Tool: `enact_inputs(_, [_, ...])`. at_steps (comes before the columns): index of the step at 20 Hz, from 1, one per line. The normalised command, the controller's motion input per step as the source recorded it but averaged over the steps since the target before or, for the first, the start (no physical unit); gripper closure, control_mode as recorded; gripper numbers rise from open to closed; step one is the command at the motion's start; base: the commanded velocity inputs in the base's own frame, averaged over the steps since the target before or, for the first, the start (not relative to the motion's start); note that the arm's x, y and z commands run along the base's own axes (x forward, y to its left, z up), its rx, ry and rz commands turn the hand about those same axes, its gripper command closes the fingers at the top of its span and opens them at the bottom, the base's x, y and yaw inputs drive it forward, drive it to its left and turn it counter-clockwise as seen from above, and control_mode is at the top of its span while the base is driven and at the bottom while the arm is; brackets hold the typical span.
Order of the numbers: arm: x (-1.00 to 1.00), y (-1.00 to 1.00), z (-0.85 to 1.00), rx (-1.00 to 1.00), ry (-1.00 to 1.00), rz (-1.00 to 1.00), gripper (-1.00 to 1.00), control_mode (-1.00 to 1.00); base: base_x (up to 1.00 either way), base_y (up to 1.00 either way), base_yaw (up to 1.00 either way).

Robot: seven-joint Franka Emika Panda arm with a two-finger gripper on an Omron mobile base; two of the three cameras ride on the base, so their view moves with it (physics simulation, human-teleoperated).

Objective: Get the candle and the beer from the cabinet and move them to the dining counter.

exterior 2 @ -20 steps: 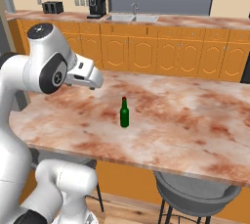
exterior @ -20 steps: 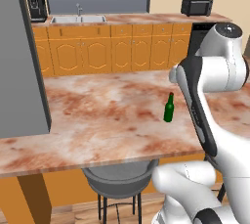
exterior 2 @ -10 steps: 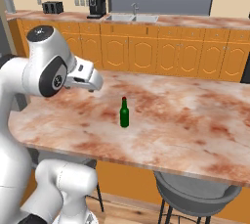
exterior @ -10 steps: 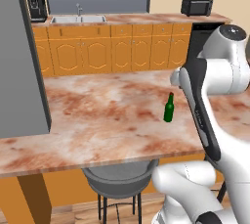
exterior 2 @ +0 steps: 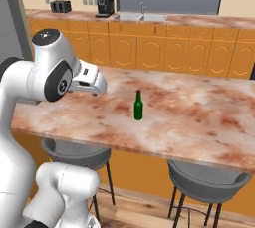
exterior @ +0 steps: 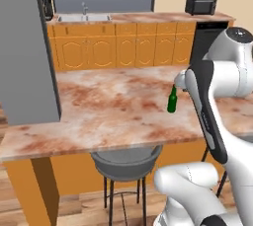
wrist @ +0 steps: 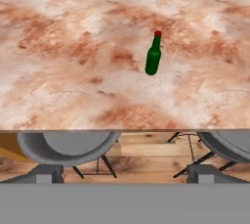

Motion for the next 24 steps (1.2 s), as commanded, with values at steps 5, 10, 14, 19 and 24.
enact_inputs(5, [0.00,0.00,0.00,0.00,0.00,0.00,-1.00,1.00,-0.96,1.00,0.04])
enact_inputs(10, [0.00,0.00,0.00,0.00,0.00,0.00,-1.00,1.00,-0.31,1.00,-0.01])
enact_inputs(14, [0.00,0.00,0.00,0.00,0.00,0.00,-1.00,1.00,0.00,1.00,-0.03])
enact_inputs(19, [0.00,0.00,0.00,0.00,0.00,0.00,-1.00,1.00,0.00,1.00,-0.03])
enact_inputs(24, [0.00,0.00,0.00,0.00,0.00,0.00,-1.00,1.00,0.14,1.00,-0.01])
